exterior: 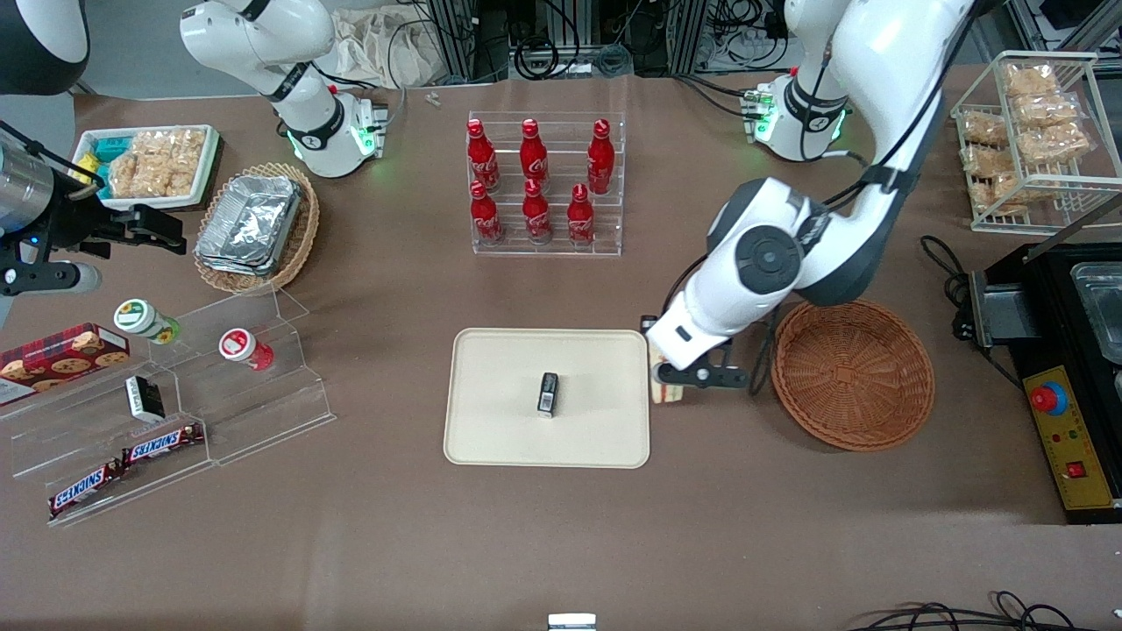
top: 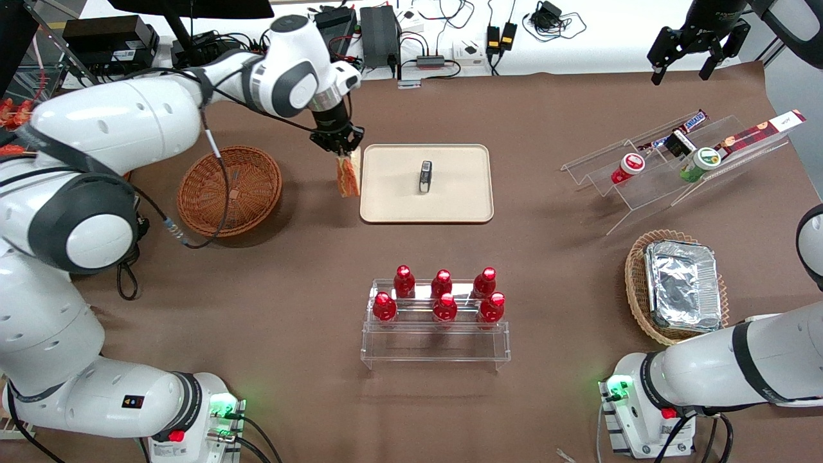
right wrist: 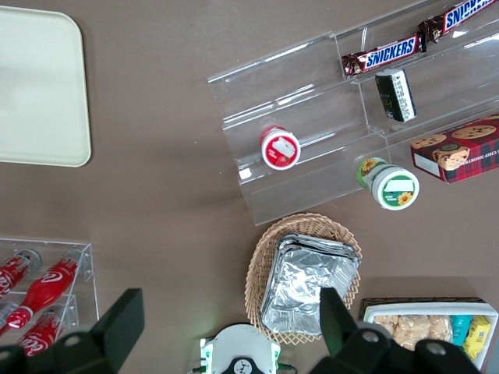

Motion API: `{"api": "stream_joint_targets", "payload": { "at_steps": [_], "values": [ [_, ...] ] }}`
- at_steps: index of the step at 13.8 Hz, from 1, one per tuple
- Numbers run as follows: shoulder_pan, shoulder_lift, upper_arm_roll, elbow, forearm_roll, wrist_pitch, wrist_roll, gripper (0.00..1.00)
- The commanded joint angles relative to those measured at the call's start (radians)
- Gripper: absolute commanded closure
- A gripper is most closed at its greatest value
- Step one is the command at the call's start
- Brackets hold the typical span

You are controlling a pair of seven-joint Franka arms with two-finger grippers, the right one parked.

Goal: Place sandwich from basket to tray
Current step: 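Lift the sandwich out of the basket and carry it over the white tray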

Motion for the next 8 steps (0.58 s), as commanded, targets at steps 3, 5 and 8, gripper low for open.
{"api": "stream_joint_targets", "payload": {
  "at_steps": [3,5,8],
  "values": [
    [-0.089,0.205,0.022,0.198,0.122,0.005,-0.092,1.0],
    [-0.127,0.251,0.062,0.222,0.13,0.012,-0.103,1.0],
    [-0.13,0.276,0.062,0.224,0.123,0.043,-0.104,1.0]
  ]
}}
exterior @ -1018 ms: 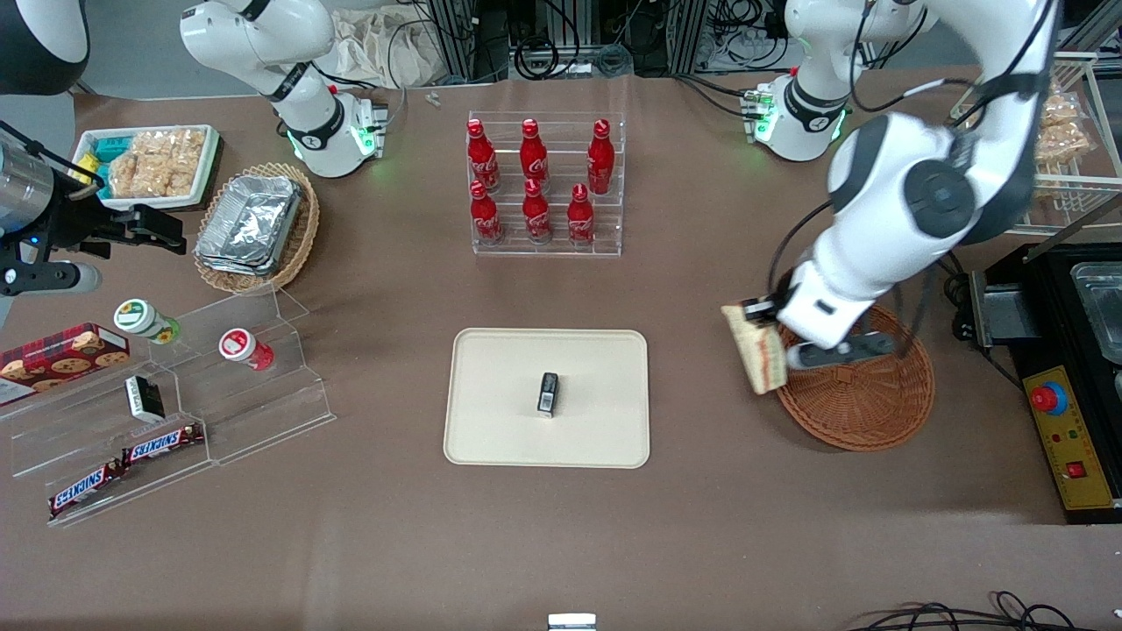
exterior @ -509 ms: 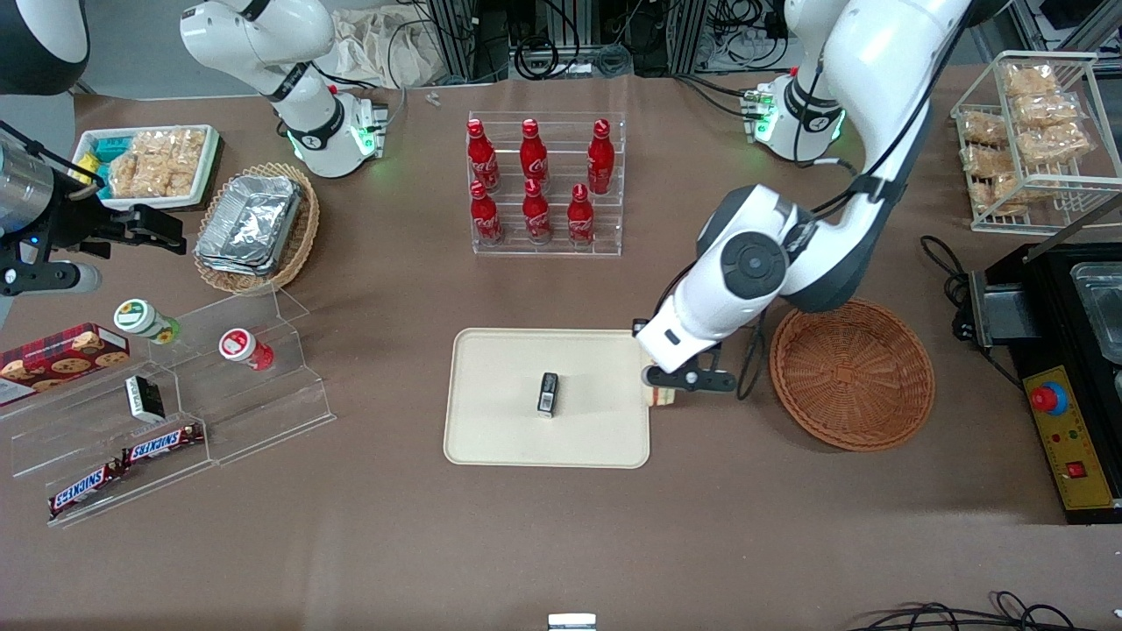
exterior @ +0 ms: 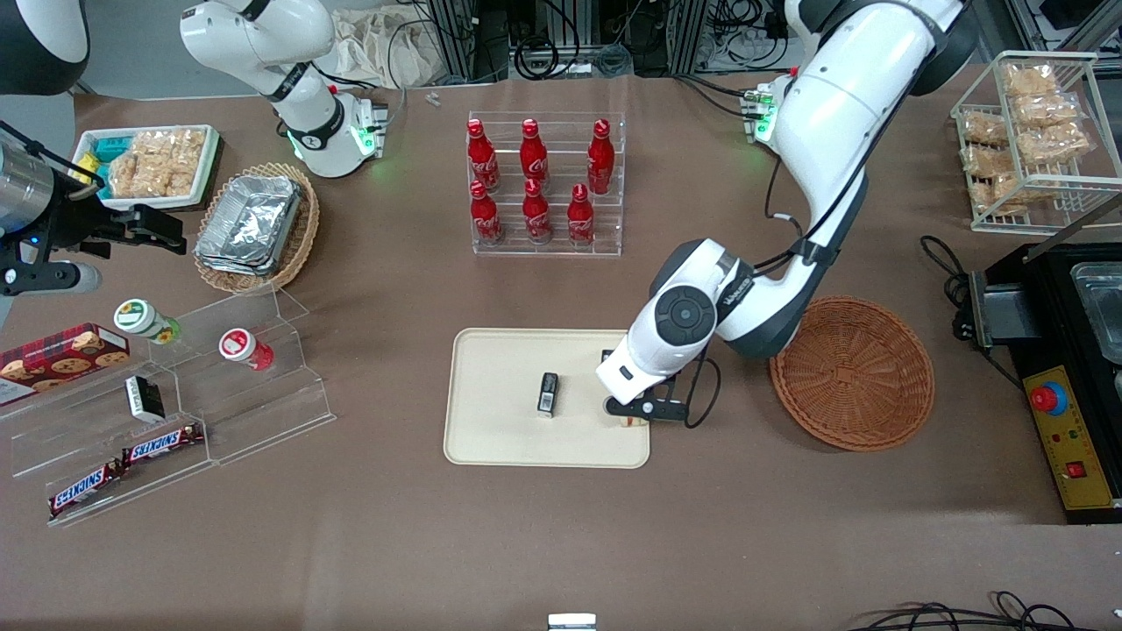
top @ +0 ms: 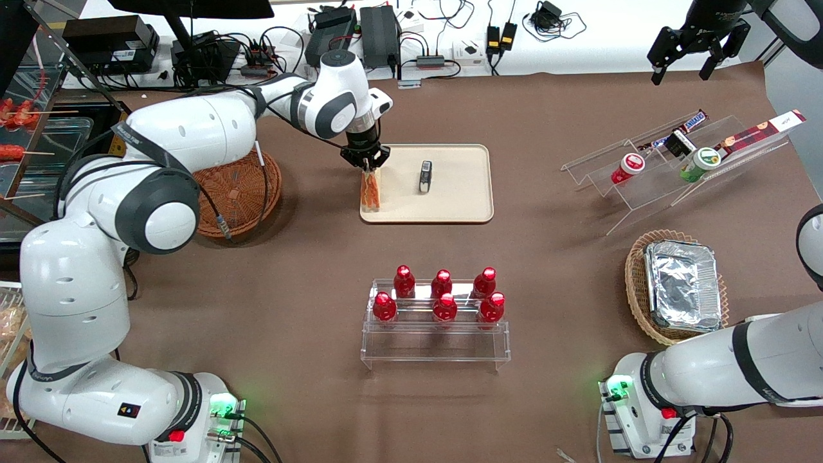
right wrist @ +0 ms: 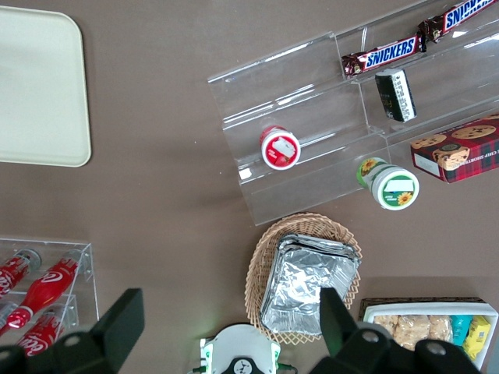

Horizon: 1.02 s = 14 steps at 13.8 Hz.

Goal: Place sandwich from basket to tray
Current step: 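Lower the sandwich onto the tray beside the black box and open the gripper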

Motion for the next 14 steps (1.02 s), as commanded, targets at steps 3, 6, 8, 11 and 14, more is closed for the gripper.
{"api": "stream_joint_targets", "payload": {
  "at_steps": [3,6,8,11,14],
  "values": [
    [-0.018,0.018,0.012,0.04,0.012,0.004,-0.068,0.52],
    [-0.015,0.006,0.012,0.04,0.01,-0.018,-0.134,0.02],
    [-0.006,-0.011,0.012,0.04,0.01,-0.05,-0.148,0.01],
    [0.011,-0.078,0.015,0.029,0.007,-0.107,-0.175,0.01],
    [0.057,-0.159,0.015,0.008,0.007,-0.177,-0.174,0.01]
  ]
}}
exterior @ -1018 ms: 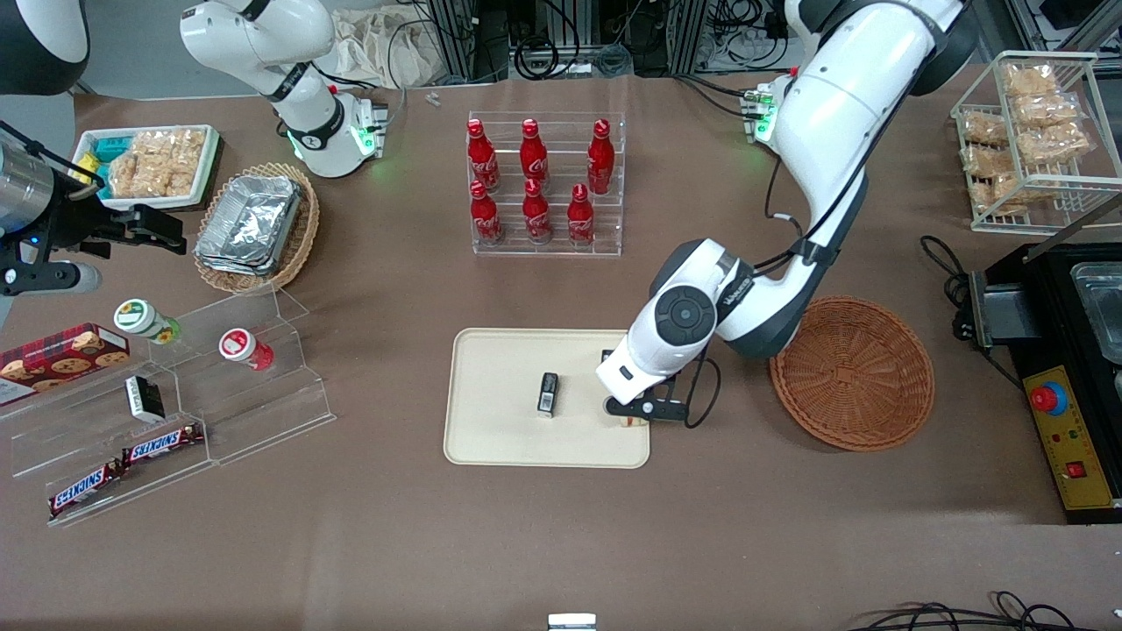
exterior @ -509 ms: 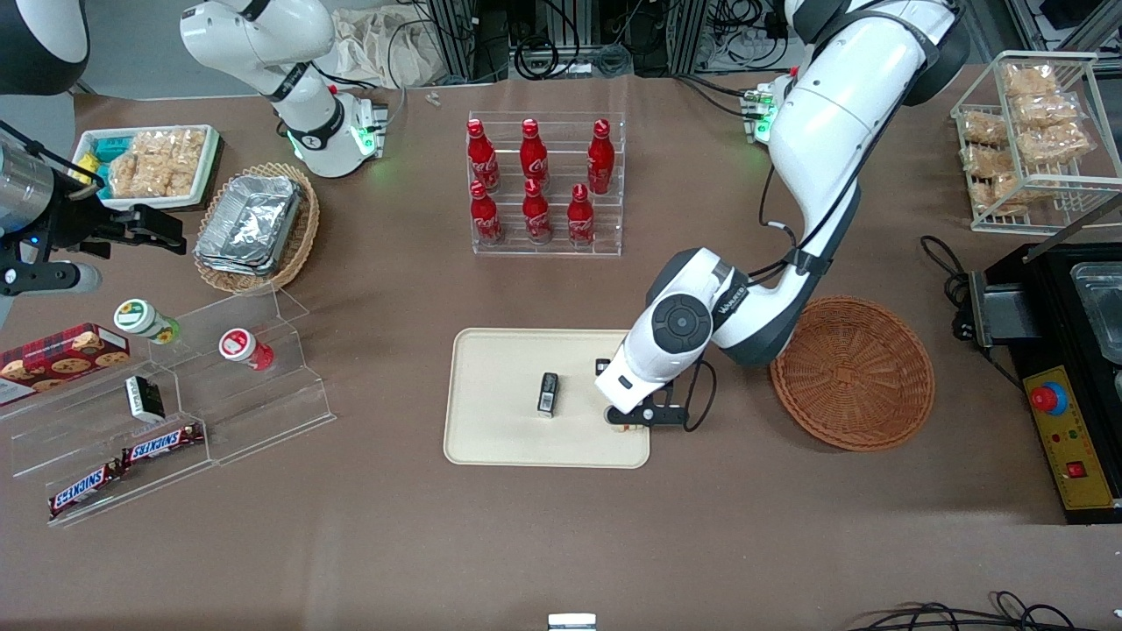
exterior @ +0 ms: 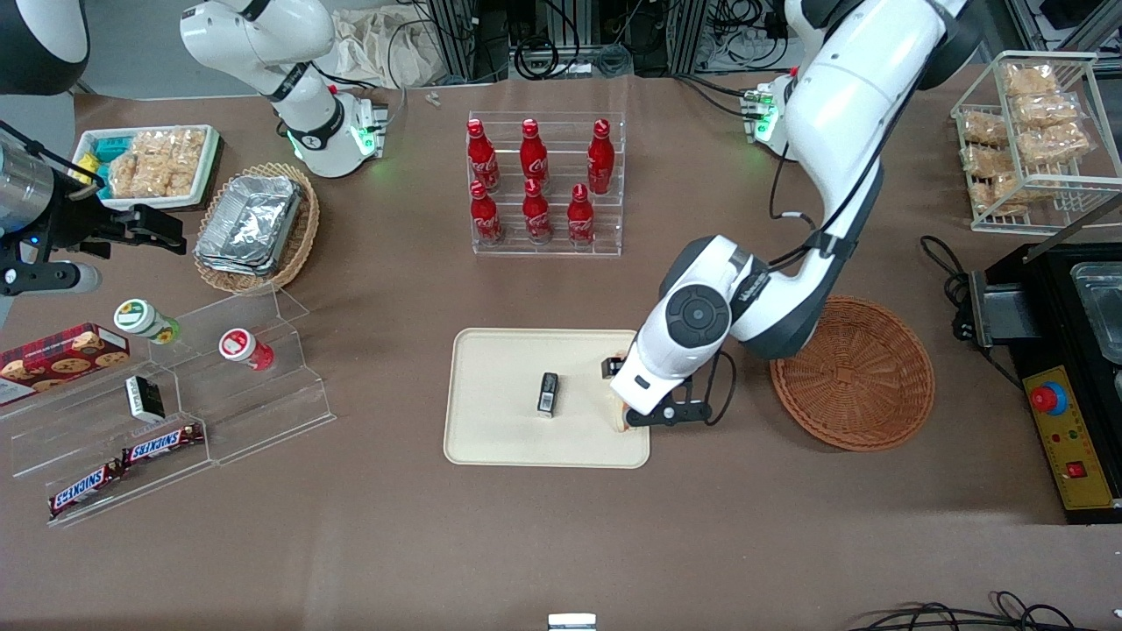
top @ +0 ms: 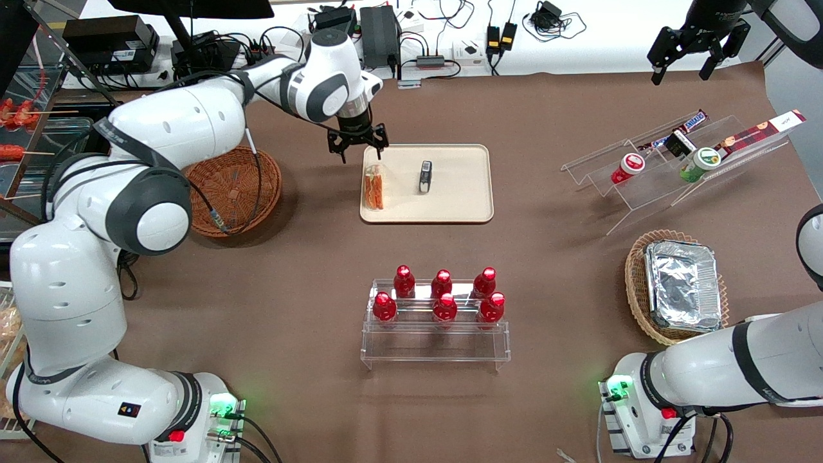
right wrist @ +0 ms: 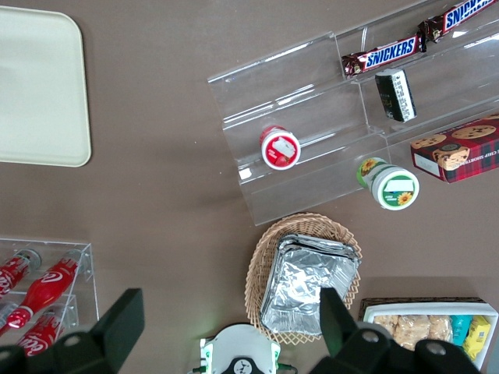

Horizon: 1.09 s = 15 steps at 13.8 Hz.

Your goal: Place sandwich from basket to tray

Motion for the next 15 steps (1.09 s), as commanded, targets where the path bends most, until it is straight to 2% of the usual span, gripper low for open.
{"api": "stream_joint_targets", "payload": {
  "at_steps": [1,4,7,11,15],
  "values": [
    [0.046,-0.107,0.002,-0.047,0.007,-0.07,0.002,0.01],
    [0.101,-0.211,0.002,-0.084,0.007,-0.232,0.175,0.01],
    [0.202,-0.308,0.002,-0.084,0.01,-0.429,0.287,0.01],
    [0.333,-0.394,0.001,-0.081,0.007,-0.452,0.278,0.01],
    [0.368,-0.437,0.013,-0.074,0.032,-0.538,0.322,0.01]
  ]
}}
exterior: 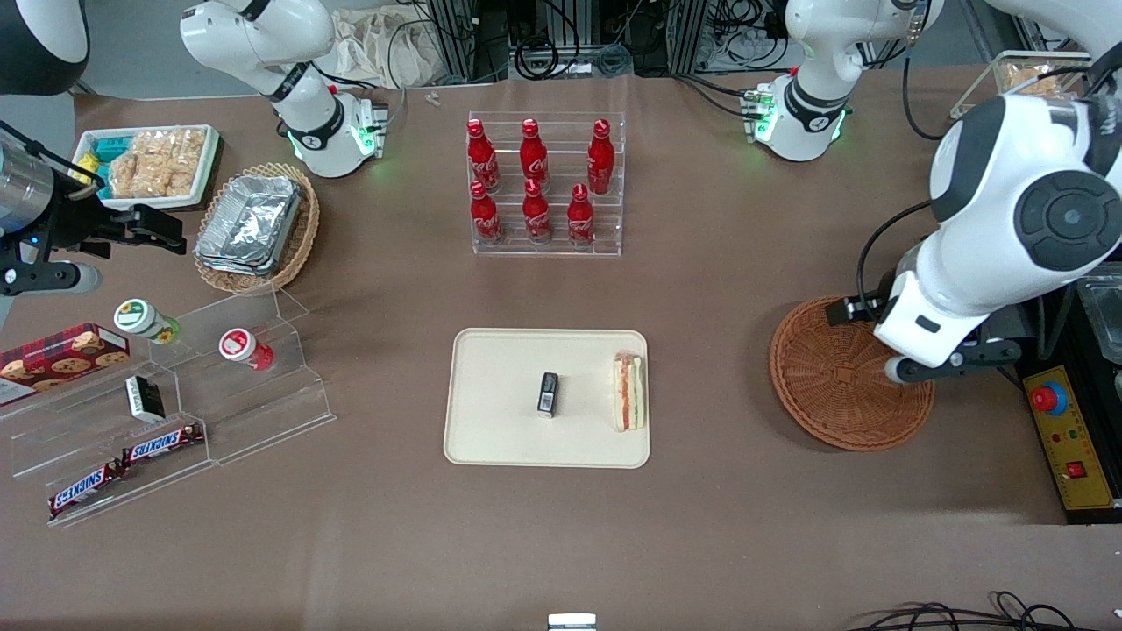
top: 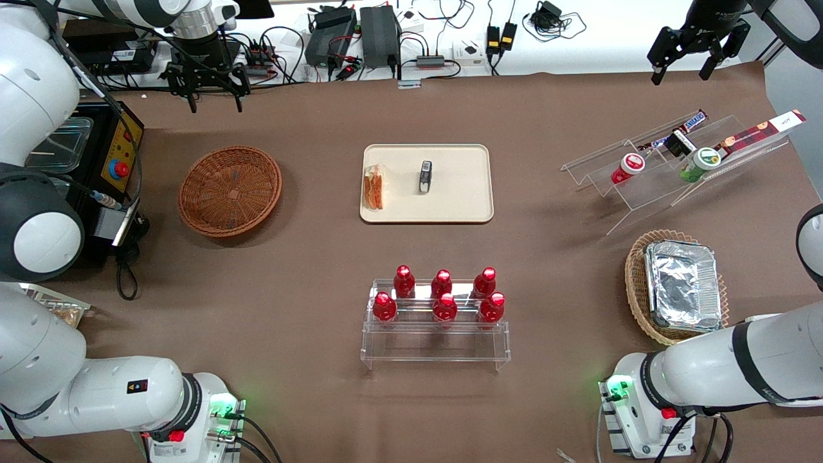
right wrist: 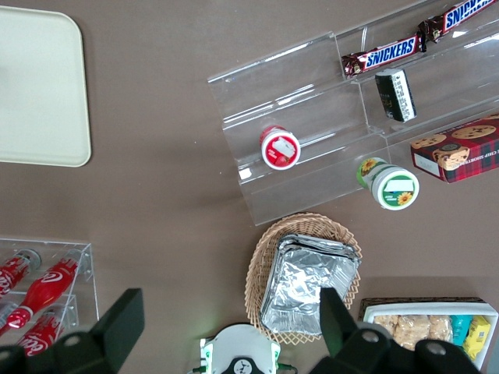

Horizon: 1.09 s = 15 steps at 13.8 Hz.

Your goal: Place sandwich from basket to tray

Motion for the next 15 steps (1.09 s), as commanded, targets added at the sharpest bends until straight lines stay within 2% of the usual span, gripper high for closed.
{"api": "stream_joint_targets", "payload": {
  "at_steps": [1,3,9,12,13,15],
  "values": [
    [0.043,-0.052,0.001,-0.036,0.02,-0.02,0.112,0.01],
    [0.074,-0.065,0.001,-0.035,0.017,-0.037,0.197,0.01],
    [0.099,-0.062,0.019,-0.031,0.005,-0.045,0.202,0.0],
    [-0.011,-0.082,0.183,-0.035,-0.012,-0.062,0.312,0.0],
    [-0.039,-0.088,0.234,-0.036,-0.038,-0.062,0.338,0.0],
    [-0.076,-0.089,0.306,-0.036,-0.052,-0.06,0.39,0.0]
  ]
}}
